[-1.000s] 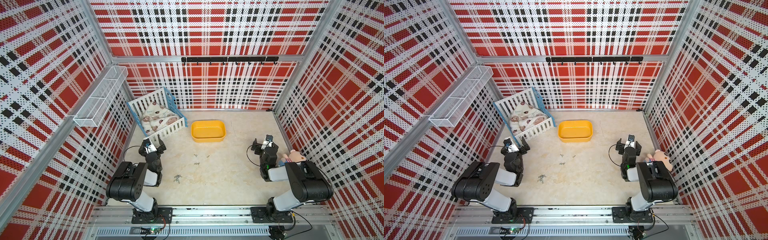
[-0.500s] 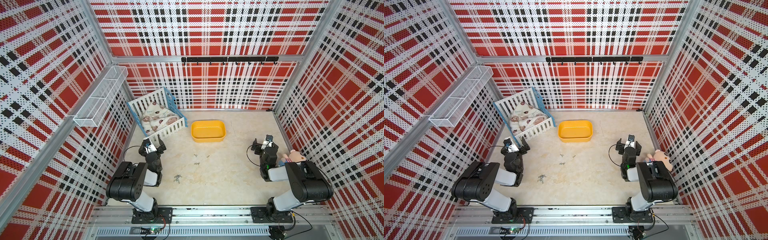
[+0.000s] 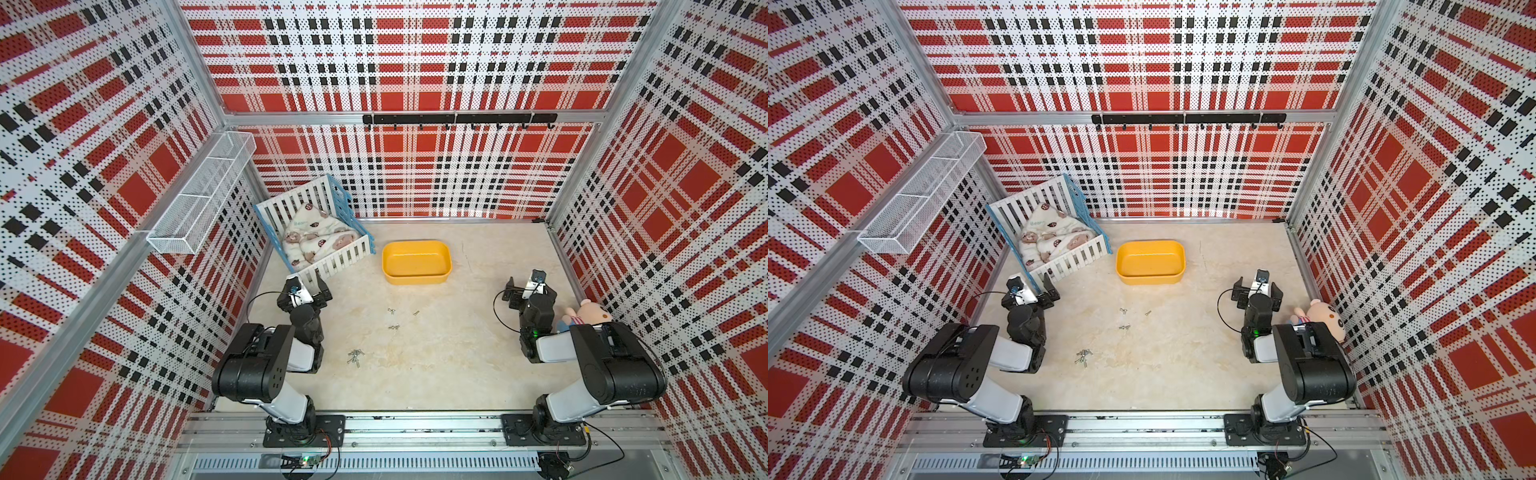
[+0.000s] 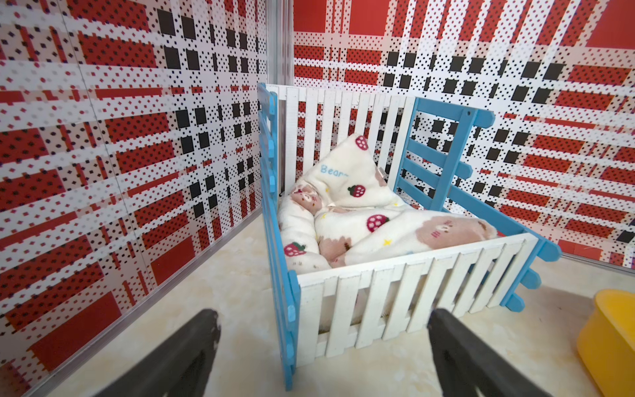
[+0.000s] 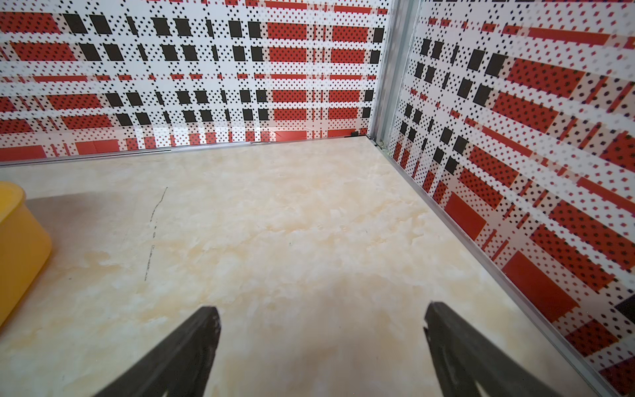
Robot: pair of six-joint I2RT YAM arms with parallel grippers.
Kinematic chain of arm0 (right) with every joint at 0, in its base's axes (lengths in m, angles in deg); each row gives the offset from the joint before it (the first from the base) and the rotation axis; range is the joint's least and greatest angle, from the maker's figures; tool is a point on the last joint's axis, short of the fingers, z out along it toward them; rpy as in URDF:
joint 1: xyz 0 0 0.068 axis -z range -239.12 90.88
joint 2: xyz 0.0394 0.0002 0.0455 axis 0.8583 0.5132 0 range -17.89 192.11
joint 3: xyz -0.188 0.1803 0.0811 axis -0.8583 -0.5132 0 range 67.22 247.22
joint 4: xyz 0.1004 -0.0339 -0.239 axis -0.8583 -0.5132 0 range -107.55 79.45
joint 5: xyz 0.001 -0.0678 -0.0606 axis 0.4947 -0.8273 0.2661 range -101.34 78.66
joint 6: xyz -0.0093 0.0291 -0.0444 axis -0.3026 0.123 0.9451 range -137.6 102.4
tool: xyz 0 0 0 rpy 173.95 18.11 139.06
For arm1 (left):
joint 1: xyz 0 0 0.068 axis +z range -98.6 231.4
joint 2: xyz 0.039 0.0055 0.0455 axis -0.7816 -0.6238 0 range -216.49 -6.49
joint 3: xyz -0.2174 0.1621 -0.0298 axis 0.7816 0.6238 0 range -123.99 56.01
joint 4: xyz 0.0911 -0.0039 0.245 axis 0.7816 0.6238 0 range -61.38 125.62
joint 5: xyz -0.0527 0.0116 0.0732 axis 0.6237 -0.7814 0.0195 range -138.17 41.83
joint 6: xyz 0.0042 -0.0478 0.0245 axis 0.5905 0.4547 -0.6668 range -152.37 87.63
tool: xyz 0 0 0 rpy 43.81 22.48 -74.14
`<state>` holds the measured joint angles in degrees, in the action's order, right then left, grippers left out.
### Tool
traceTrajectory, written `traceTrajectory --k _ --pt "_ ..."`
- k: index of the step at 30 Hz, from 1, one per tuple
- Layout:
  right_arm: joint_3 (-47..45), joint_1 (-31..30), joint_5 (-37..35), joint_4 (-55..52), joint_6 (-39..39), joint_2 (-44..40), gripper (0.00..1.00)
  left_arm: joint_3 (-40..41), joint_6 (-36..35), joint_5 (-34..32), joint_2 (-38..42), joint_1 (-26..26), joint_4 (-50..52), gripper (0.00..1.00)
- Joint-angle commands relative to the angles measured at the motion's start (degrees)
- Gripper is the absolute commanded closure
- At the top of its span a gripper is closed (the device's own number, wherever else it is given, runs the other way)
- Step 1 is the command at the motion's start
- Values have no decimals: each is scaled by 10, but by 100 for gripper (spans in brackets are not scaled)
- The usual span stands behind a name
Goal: Put the screws on the desktop into the storage box
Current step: Pick up the screw from the center of the board.
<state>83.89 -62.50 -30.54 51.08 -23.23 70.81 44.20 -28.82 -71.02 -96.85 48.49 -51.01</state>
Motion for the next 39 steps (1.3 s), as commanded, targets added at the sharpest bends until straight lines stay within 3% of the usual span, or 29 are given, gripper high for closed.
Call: traceTrajectory --k 1,39 --pt "1 -4 -4 12 -3 -3 0 0 2 5 4 5 -2 1" --pt "2 -4 -5 10 -4 -2 0 1 2 7 4 6 -2 1"
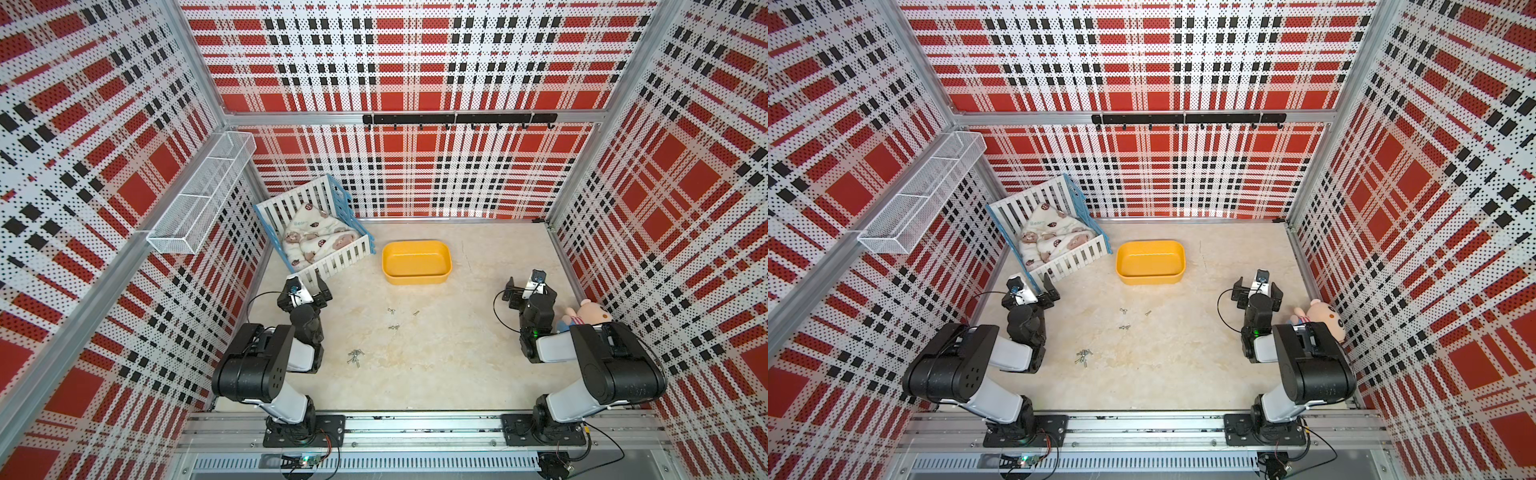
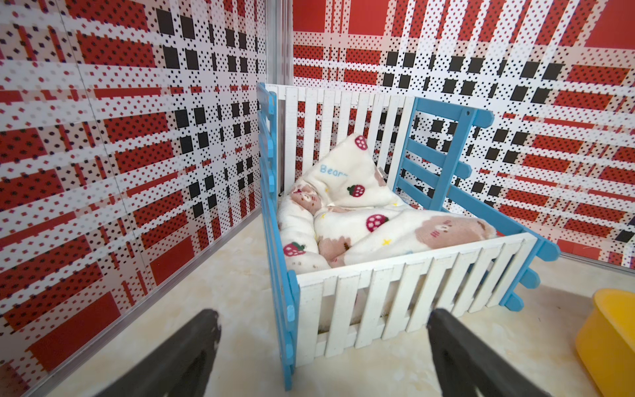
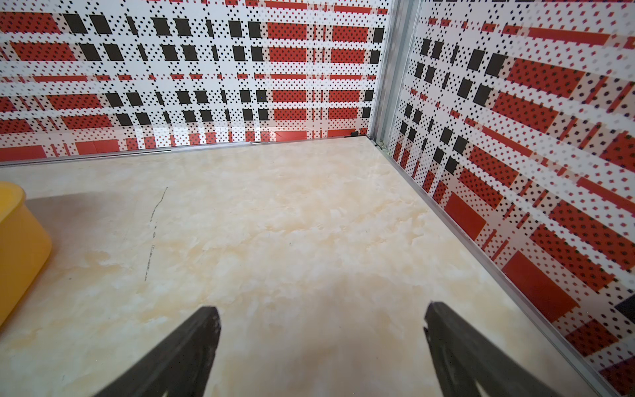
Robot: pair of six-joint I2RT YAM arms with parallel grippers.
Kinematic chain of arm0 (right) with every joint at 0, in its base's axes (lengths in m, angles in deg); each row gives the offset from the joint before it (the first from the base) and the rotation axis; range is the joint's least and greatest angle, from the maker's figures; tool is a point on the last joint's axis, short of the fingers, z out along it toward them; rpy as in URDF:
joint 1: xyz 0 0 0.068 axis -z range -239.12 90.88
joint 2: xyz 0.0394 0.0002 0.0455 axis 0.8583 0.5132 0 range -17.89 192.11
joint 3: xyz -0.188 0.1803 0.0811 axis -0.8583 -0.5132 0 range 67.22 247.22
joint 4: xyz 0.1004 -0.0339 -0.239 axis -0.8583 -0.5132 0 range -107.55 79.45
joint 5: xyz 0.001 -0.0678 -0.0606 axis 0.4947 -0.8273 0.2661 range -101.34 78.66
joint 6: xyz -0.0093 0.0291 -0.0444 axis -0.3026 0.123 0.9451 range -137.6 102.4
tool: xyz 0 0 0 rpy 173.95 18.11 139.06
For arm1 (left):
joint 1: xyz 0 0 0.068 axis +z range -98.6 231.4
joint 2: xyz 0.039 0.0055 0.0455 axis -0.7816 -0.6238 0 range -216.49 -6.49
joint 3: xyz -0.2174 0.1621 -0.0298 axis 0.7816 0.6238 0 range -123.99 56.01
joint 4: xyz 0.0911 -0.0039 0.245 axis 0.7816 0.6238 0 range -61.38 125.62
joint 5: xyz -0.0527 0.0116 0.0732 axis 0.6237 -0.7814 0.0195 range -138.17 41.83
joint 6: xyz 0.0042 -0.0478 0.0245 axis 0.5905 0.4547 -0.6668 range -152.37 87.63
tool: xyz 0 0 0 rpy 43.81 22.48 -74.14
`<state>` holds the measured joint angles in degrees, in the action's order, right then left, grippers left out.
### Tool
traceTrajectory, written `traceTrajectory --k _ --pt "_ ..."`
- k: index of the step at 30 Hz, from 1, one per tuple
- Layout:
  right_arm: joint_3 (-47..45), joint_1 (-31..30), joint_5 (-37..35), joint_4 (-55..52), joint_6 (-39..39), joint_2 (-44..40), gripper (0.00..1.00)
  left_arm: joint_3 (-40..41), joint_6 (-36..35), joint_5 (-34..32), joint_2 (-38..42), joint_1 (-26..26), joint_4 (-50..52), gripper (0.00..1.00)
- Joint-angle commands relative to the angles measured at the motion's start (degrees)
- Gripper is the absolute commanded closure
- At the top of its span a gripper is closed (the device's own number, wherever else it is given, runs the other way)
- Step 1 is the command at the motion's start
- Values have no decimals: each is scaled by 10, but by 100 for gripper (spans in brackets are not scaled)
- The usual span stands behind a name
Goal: Put the screws on the desktop into the storage box
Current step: Pick up the screw from the center of the board.
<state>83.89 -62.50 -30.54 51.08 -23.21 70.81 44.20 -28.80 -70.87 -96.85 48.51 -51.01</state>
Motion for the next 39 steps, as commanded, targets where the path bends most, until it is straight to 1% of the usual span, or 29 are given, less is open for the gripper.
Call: traceTrajectory --k 1,5,7,8,12,13,14,15,16,19,20,21,22,23,25,26,29,31,33,35,37,39 --pt "2 -4 -5 10 -4 -2 0 1 1 5 4 6 -1 1" --pt "0 -4 -8 14 -3 -2 0 1 1 5 5 6 -2 3" --pt "0 -4 -8 14 -3 -2 0 2 2 5 6 6 -2 11" --pt "0 -4 -8 14 -3 -3 0 3 2 5 6 5 -3 12" --pt "-1 -4 -8 15 -3 -3 0 4 1 -4 9 3 -3 12" --pt "-1 -4 -8 16 -3 -4 0 3 1 -28 16 -3 -2 12" --pt "-1 -5 -10 19 -2 -4 0 1 0 -31 29 -6 17 12" --pt "6 -7 -14 -10 -3 -16 0 -2 -5 -41 42 -10 27 13" --pt "11 -7 -4 -19 1 -17 0 -6 -9 -64 57 -19 49 13" --pt "7 -13 -3 -6 13 -18 0 -22 -45 -127 115 -65 105 12" --pt "23 -25 -25 -28 25 -28 0 -25 -59 -156 134 -86 112 10" --pt "57 -38 -45 -112 31 -56 0 -34 -67 -176 154 -104 130 9" --pt "93 -41 -37 -185 35 -78 0 -46 -70 -187 172 -118 158 10" --pt "124 -45 -40 -238 41 -96 0 -62 -70 -200 191 -144 195 9" --pt "176 -50 -36 -310 41 -127 0 -103 -53 -214 221 -168 273 10" --pt "209 -51 -29 -362 28 -141 0 -127 -40 -215 235 -177 317 10" --pt "320 -59 -19 -561 -46 -156 0 -210 6 -213 262 -196 476 13" --pt "370 -69 -1 -667 -93 -156 0 -263 37 -196 275 -204 573 14" --pt "408 -89 27 -754 -133 -151 0 -322 62 -164 280 -205 682 19" --pt "443 -127 41 -832 -161 -144 0 -388 80 -131 270 -204 793 21" --pt "466 -166 60 -891 -196 -135 0 -445 91 -115 252 -205 889 21" --pt "476 -207 71 -929 -237 -131 0 -492 89 -96 229 -205 962 21"
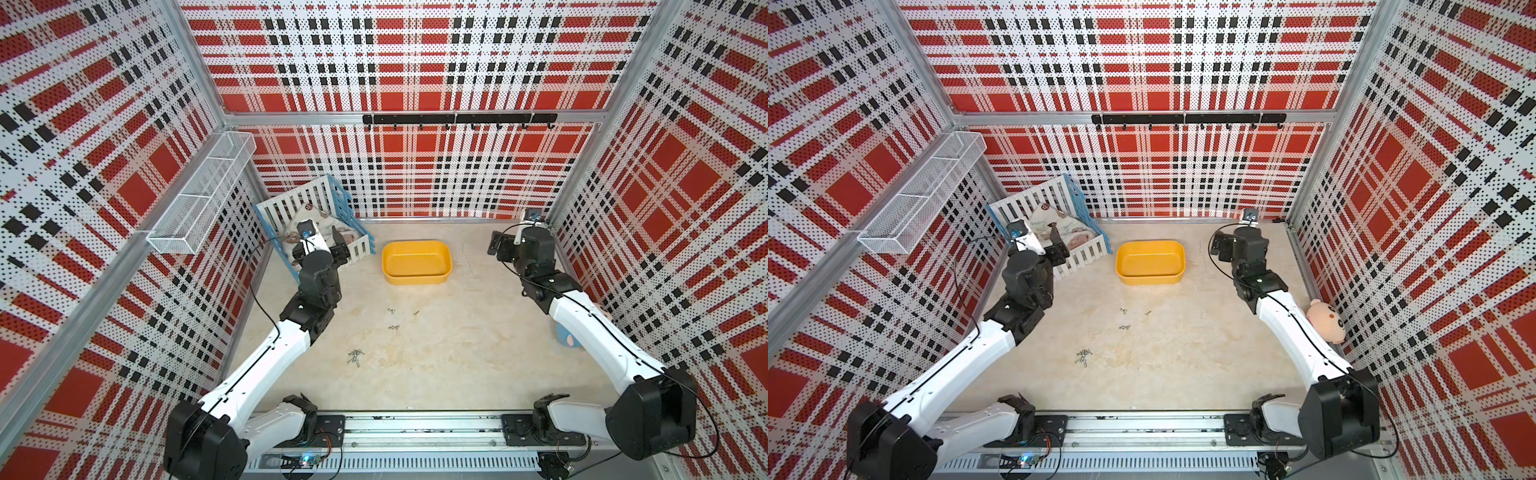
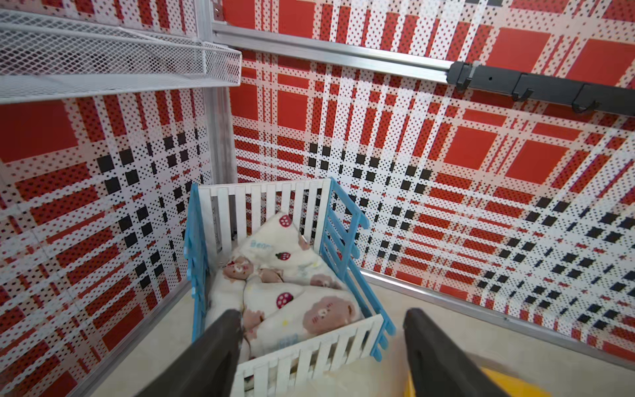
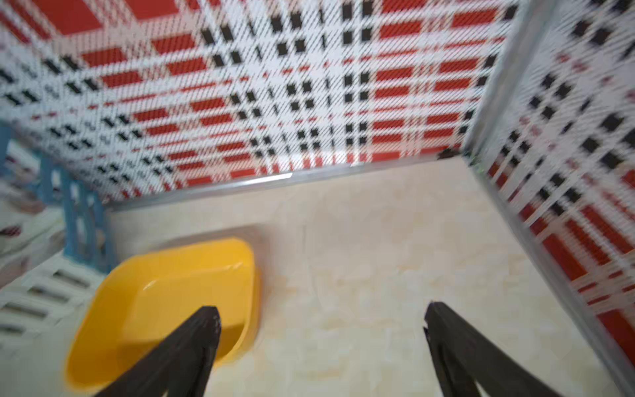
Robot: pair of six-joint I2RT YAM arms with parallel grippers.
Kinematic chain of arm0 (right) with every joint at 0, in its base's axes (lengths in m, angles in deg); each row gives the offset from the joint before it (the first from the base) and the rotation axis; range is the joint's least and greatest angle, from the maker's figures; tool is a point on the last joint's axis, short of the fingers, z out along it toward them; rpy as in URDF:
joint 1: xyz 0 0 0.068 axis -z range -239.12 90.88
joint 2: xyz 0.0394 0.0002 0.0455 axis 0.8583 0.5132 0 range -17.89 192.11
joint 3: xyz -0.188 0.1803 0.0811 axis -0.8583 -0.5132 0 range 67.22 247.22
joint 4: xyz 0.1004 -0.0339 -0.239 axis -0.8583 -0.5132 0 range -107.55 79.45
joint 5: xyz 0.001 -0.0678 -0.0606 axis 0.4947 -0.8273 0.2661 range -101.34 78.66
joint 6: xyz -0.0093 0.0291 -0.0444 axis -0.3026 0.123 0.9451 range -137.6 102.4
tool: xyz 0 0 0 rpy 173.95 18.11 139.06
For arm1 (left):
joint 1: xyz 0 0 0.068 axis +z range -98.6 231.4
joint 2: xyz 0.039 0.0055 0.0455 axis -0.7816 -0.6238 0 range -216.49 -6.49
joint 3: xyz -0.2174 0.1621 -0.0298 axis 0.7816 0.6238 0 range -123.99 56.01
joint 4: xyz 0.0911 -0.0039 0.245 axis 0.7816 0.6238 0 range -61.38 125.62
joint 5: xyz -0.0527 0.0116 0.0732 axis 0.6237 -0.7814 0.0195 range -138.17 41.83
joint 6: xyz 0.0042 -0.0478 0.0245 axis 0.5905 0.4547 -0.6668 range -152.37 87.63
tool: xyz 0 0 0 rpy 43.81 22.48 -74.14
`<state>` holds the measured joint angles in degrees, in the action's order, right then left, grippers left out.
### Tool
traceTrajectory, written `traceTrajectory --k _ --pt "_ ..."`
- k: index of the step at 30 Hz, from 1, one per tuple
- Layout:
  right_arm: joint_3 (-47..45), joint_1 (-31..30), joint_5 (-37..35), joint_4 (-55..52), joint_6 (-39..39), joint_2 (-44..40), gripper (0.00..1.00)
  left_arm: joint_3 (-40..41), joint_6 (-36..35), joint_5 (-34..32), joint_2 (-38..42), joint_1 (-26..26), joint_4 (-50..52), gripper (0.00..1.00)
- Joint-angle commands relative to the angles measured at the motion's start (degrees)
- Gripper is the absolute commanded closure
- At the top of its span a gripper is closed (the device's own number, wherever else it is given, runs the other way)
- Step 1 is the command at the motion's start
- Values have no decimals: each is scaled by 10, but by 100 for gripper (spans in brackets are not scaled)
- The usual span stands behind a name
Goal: Put the screws on the desktop into the storage box
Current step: Pick up the screw from the center of the board.
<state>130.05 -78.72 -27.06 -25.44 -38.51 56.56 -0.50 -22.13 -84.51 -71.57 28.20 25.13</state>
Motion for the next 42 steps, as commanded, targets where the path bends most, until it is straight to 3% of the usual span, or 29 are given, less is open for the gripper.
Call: traceTrajectory --k 1,4,8,11,15,24,42 --pt "14 -70 35 -176 -102 12 0 -61 20 48 -38 -2 236 21" --pt "14 -132 34 -205 -162 21 6 -71 5 60 -62 0 278 22" --pt "25 -186 36 -231 -201 70 30 -36 0 96 -69 33 267 22" --pt "51 -218 36 -250 -212 129 38 1 0 151 -65 75 231 22" --pt "95 -236 32 -271 -226 208 40 31 -5 182 -64 118 207 22" --pt "174 -237 36 -280 -243 329 44 41 -1 219 -73 155 198 23" --pt "263 -246 76 -304 -239 455 43 45 2 214 -73 157 198 23"
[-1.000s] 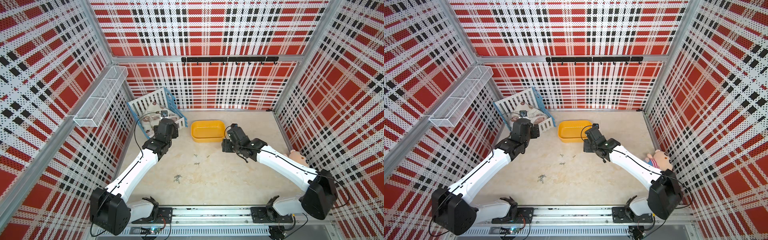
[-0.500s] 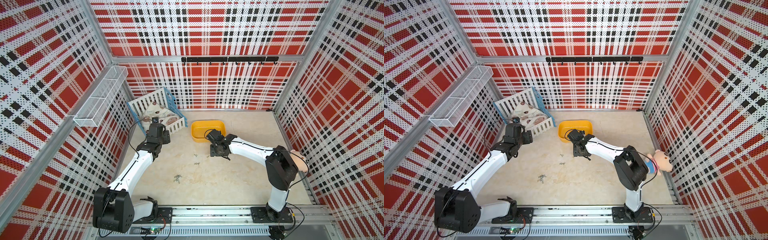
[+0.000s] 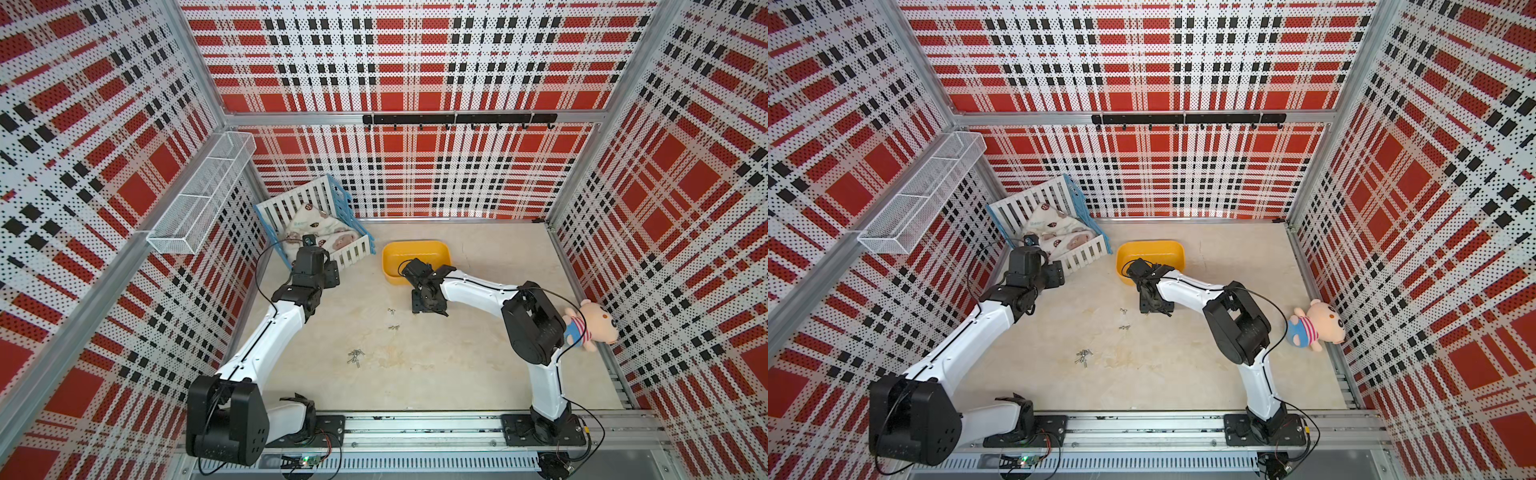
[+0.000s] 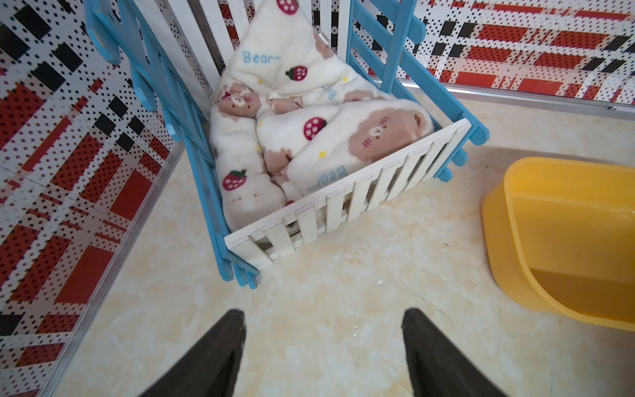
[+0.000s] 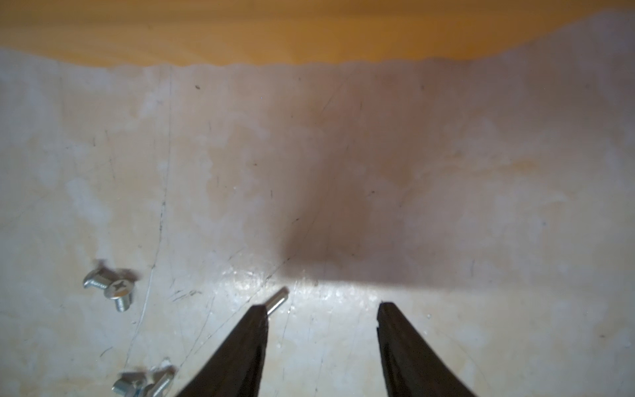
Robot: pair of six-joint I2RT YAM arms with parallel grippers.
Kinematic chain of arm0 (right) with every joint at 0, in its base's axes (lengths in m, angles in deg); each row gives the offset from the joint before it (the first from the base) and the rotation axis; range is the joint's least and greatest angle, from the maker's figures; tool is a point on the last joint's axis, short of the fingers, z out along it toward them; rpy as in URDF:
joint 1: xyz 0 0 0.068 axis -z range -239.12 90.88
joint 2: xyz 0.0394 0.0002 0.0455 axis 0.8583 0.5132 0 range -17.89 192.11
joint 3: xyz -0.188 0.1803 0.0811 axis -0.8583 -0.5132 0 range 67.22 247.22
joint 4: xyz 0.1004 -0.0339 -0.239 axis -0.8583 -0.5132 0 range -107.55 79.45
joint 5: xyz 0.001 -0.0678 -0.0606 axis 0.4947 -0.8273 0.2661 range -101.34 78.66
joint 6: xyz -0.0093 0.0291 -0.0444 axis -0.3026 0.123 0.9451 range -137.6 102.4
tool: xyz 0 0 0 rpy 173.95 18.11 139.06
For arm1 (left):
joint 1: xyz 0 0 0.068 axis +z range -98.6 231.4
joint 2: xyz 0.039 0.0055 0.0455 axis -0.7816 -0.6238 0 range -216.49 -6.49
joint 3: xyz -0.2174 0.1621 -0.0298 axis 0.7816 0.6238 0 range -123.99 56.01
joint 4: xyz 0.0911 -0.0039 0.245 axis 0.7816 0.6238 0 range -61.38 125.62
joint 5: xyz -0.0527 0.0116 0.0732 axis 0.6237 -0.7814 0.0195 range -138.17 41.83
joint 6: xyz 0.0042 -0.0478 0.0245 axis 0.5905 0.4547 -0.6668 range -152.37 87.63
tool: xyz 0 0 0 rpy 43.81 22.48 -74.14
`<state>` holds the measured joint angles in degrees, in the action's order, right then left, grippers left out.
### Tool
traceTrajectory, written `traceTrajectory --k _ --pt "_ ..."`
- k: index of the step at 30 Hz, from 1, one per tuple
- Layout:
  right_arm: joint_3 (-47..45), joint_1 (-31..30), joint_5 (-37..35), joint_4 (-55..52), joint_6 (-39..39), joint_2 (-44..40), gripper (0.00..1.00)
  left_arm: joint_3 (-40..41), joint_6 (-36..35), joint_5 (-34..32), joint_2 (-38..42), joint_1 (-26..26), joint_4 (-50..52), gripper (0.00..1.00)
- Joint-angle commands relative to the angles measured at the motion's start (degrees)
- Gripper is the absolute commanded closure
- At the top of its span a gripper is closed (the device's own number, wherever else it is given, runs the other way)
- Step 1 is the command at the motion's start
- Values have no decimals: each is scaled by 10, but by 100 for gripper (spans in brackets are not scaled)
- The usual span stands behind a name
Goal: Put the screws on the desktop into the storage box
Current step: Pick up the screw from the center of the board.
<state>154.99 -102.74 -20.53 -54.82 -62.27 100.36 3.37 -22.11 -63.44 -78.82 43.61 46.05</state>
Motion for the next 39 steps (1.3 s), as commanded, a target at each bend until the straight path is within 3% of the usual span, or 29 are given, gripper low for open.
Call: traceTrajectory --k 1,8,14,39 --pt "15 -7 13 -10 -1 19 42 7 2 3 -1 2 -11 23" --pt "34 -18 24 -16 -1 42 43 7 2 2 -1 2 -11 23" --pt "38 -22 34 -17 0 54 52 7 2 2 0 2 -11 23" --pt "25 -29 37 -30 -3 56 66 9 2 -1 5 4 -10 23"
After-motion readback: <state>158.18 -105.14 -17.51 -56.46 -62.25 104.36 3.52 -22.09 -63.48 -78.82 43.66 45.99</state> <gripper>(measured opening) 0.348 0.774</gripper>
